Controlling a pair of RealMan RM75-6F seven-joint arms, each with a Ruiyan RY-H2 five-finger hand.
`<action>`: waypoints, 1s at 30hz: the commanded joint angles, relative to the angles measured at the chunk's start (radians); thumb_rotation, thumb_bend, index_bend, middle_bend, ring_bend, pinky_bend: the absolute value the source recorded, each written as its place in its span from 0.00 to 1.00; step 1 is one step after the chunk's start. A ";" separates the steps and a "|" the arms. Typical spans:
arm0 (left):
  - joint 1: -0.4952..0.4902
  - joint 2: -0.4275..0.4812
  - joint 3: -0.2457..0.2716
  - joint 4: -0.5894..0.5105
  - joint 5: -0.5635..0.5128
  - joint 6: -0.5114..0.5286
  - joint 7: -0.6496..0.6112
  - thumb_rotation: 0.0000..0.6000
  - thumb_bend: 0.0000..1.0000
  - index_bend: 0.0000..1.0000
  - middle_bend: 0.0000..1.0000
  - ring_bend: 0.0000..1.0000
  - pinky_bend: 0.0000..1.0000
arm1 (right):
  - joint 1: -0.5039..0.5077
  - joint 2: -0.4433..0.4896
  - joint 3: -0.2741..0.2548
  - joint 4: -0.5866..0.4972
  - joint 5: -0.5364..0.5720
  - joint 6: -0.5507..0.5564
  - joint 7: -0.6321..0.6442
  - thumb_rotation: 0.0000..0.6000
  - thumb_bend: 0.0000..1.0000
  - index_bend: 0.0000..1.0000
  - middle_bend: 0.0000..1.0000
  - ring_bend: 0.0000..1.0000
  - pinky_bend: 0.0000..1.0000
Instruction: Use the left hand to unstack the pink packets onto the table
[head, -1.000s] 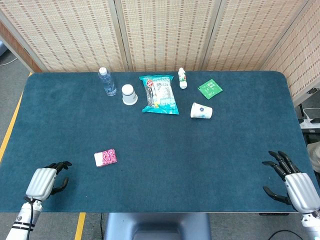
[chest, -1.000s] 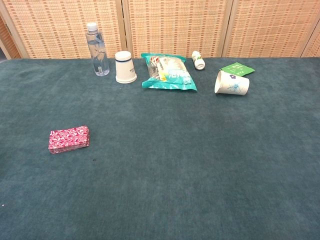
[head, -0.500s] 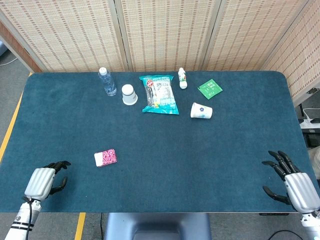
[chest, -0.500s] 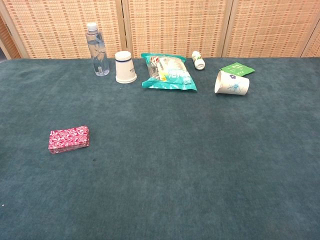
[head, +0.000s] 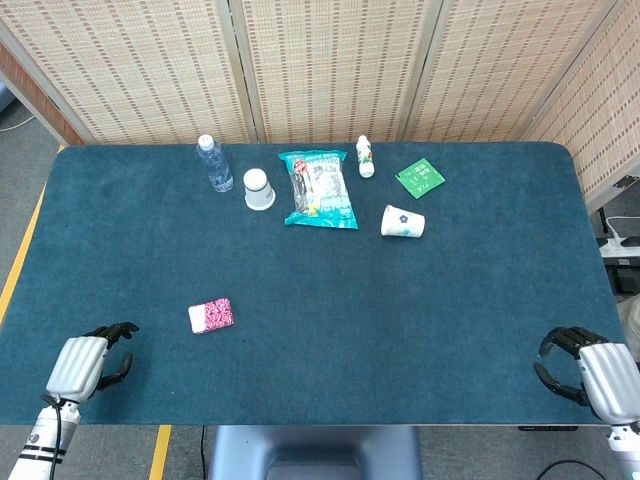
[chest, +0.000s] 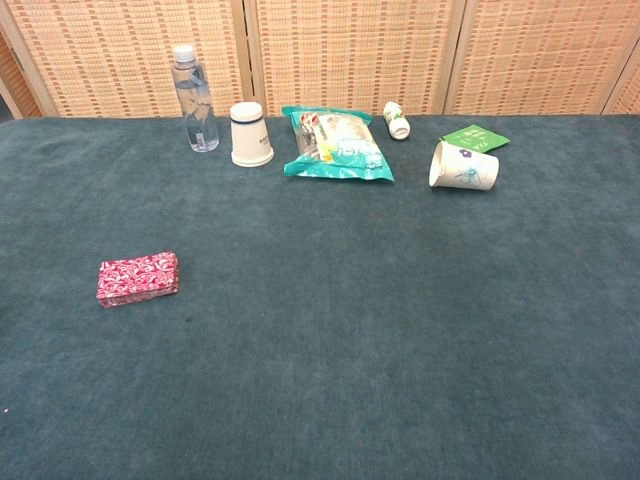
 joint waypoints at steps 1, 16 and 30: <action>-0.001 -0.001 0.001 0.000 0.000 -0.003 0.000 1.00 0.45 0.31 0.38 0.39 0.55 | -0.006 -0.003 0.006 -0.001 0.010 0.007 -0.011 1.00 0.35 0.89 0.73 0.67 0.78; -0.012 -0.036 -0.018 -0.004 0.007 0.016 0.063 1.00 0.37 0.07 0.28 0.35 0.53 | -0.031 -0.007 0.025 0.001 0.010 0.068 -0.003 1.00 0.48 0.99 0.80 0.73 0.84; -0.161 -0.151 -0.110 -0.003 -0.085 -0.137 0.215 1.00 0.37 0.06 0.76 0.83 0.88 | -0.029 -0.014 0.024 0.019 -0.010 0.070 0.013 1.00 0.48 0.99 0.80 0.73 0.85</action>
